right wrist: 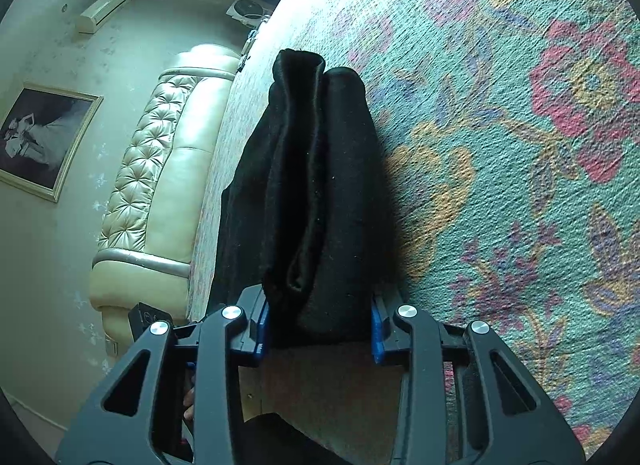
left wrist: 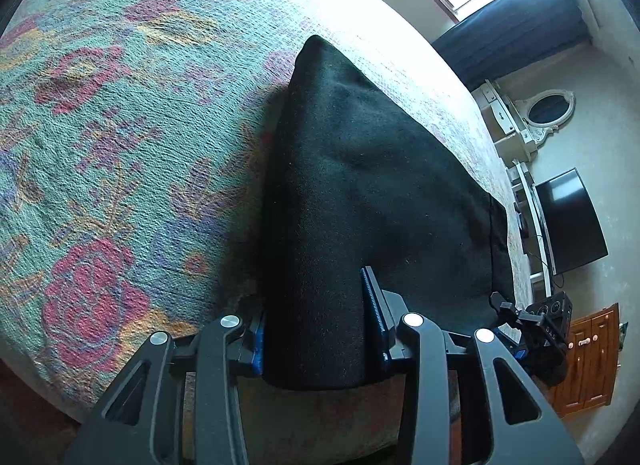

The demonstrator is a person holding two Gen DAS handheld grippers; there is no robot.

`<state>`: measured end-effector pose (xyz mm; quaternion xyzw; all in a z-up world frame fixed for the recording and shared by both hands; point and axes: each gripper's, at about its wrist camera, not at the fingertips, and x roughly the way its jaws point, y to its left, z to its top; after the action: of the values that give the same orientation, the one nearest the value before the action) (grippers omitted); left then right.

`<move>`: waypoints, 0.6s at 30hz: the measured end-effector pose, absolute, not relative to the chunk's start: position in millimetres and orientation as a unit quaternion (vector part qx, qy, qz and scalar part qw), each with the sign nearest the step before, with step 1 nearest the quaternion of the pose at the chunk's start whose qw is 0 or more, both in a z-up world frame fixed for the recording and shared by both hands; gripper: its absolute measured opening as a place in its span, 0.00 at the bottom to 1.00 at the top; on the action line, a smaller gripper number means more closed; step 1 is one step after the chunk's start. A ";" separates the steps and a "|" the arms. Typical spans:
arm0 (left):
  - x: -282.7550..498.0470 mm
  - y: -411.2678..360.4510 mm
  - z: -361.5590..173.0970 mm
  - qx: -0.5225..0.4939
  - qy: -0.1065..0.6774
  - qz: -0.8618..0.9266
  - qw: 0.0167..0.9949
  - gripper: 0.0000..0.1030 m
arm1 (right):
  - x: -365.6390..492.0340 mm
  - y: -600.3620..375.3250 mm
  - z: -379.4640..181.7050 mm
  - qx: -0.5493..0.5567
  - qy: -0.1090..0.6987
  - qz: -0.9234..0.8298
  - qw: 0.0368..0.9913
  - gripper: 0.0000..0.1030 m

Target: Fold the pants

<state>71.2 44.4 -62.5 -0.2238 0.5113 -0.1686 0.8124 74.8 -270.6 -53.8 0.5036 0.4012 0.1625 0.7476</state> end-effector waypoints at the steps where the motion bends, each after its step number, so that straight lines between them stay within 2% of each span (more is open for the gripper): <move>1: 70.7 44.2 -62.3 -0.222 0.511 -0.168 0.813 0.38 | 73.5 -269.6 -53.5 0.504 0.402 0.163 0.747 0.34; 18: 77.6 44.9 -56.4 -0.202 0.519 -0.171 0.813 0.38 | 50.4 -269.3 -58.8 0.510 0.407 0.168 0.739 0.34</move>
<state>77.6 44.9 -56.4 -0.2023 0.5189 -0.1710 0.8127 50.4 -269.3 -58.8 0.5103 0.4066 0.1681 0.7390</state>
